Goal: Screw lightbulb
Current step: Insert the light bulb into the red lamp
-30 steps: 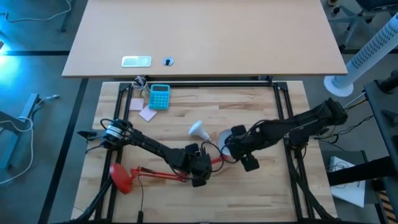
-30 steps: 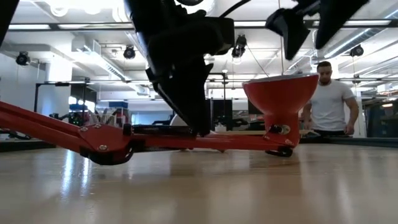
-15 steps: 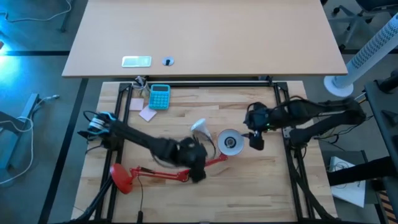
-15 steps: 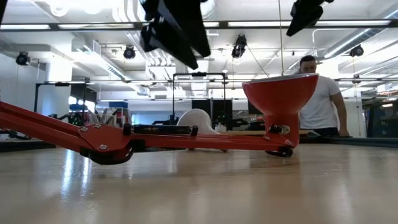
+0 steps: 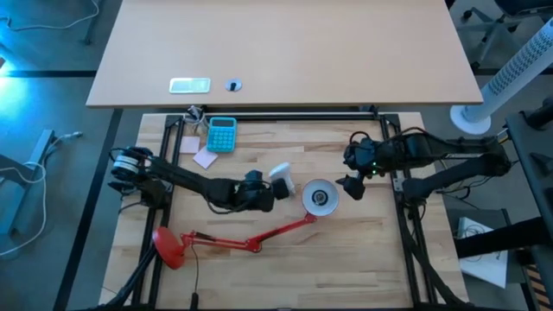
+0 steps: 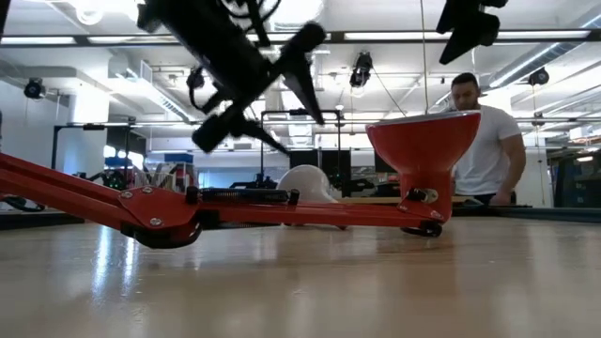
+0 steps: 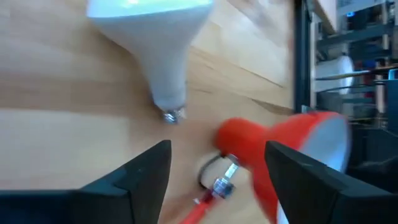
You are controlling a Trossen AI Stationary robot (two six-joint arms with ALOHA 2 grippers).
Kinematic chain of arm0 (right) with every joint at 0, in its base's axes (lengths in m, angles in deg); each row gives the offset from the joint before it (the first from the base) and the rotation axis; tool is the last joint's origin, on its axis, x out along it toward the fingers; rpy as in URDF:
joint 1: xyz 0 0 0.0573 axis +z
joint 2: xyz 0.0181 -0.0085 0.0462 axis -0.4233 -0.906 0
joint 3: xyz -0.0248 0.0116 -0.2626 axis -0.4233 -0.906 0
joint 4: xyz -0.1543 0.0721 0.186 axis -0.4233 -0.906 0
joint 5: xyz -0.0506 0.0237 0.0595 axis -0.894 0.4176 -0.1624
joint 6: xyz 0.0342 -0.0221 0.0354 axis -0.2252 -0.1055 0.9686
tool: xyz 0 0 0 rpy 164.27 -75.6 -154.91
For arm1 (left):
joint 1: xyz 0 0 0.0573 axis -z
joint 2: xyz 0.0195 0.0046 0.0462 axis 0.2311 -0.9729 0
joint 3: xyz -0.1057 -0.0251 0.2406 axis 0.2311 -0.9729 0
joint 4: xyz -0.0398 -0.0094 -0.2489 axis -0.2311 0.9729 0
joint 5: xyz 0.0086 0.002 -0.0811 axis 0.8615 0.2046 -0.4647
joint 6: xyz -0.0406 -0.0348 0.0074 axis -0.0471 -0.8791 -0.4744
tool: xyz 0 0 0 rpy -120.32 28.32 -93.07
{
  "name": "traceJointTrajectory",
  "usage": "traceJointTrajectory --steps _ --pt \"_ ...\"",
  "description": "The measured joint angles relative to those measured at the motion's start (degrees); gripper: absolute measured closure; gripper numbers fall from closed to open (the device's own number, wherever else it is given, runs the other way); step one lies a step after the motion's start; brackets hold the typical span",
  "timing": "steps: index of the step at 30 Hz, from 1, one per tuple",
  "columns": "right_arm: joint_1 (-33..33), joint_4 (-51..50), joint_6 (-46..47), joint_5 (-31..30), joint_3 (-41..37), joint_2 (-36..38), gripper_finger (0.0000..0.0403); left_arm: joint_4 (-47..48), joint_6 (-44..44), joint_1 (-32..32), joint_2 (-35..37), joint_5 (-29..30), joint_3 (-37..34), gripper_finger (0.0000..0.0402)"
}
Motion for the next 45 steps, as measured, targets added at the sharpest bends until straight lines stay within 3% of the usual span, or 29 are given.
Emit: traceJointTrajectory --steps 4,10,16,26,32,45 --pt "-2.29 0.47 0.56 1.14 0.15 -1.24 0.0049 -0.41 0.81 -2.22 -4.12 -0.49 0.92 0.0147" --pt "-16.77 9.05 0.34 17.06 -0.27 -12.29 0.0049 -7.45 2.75 -4.31 -7.71 -2.14 -0.4 0.0147" --pt "-24.7 15.59 2.19 29.85 3.7 -24.4 0.0049 -12.86 12.6 -6.15 -7.99 -5.37 -3.49 0.0146" --pt "-27.57 21.02 6.25 34.58 4.34 -39.96 0.0049 -22.16 17.73 -9.05 -7.99 -3.43 -8.56 0.0146" --pt "-27.16 27.69 8.26 40.85 6.96 -43.93 0.0049 -22.92 19.48 -9.23 -7.99 -3.46 -9.24 0.0146" --pt "-27.77 34.01 13.95 45.44 9.92 -46.89 0.0049 -25.17 28.13 -14.08 -7.96 -5.9 -12.05 0.0146"
